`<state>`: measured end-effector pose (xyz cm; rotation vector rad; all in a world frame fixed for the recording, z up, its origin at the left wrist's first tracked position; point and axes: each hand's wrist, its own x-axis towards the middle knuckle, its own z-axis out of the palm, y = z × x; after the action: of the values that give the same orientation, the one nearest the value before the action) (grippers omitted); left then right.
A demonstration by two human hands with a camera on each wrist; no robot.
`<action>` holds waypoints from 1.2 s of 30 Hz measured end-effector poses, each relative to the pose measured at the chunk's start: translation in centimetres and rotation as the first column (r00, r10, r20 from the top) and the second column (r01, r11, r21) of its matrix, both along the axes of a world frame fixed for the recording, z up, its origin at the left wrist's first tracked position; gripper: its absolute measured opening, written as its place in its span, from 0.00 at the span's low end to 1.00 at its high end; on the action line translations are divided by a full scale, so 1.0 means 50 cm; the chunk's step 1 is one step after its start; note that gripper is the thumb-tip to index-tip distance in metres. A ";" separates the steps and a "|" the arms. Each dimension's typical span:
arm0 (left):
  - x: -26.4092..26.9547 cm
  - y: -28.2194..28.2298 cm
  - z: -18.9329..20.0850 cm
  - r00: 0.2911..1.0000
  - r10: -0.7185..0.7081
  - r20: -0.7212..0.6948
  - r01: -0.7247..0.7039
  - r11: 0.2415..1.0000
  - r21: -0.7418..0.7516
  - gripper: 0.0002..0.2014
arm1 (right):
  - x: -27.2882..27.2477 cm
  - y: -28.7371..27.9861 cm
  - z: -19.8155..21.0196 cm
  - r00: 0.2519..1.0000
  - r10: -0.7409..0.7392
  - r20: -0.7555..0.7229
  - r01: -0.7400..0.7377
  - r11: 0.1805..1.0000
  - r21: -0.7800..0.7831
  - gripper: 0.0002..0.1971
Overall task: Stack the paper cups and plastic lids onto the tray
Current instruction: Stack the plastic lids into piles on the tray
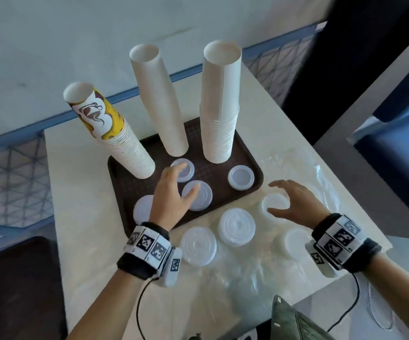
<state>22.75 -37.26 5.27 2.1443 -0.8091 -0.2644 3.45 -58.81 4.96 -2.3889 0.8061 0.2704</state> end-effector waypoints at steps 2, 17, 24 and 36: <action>-0.051 0.036 -0.027 0.992 -0.116 -0.049 0.122 0.984 0.131 0.30 | -0.004 0.024 -0.007 0.997 0.080 -0.002 -0.080 0.997 0.011 0.35; -0.177 0.095 -0.155 0.978 -0.188 -0.090 0.195 0.675 0.711 0.50 | 0.075 0.187 -0.124 0.945 0.235 -0.228 -0.240 0.971 0.006 0.55; -0.184 0.080 -0.172 0.981 -0.074 -0.180 0.180 0.698 0.693 0.49 | 0.079 0.194 -0.151 0.954 0.156 -0.257 -0.168 0.985 -0.027 0.50; -0.192 0.090 -0.194 0.992 -0.051 -0.117 0.117 0.727 0.677 0.50 | 0.077 0.209 -0.161 0.946 0.133 -0.294 -0.166 0.982 -0.087 0.51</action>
<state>13.14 -32.76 -4.43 2.7555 -0.8379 -0.8156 7.28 -48.35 -3.11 -2.5557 0.7848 0.6642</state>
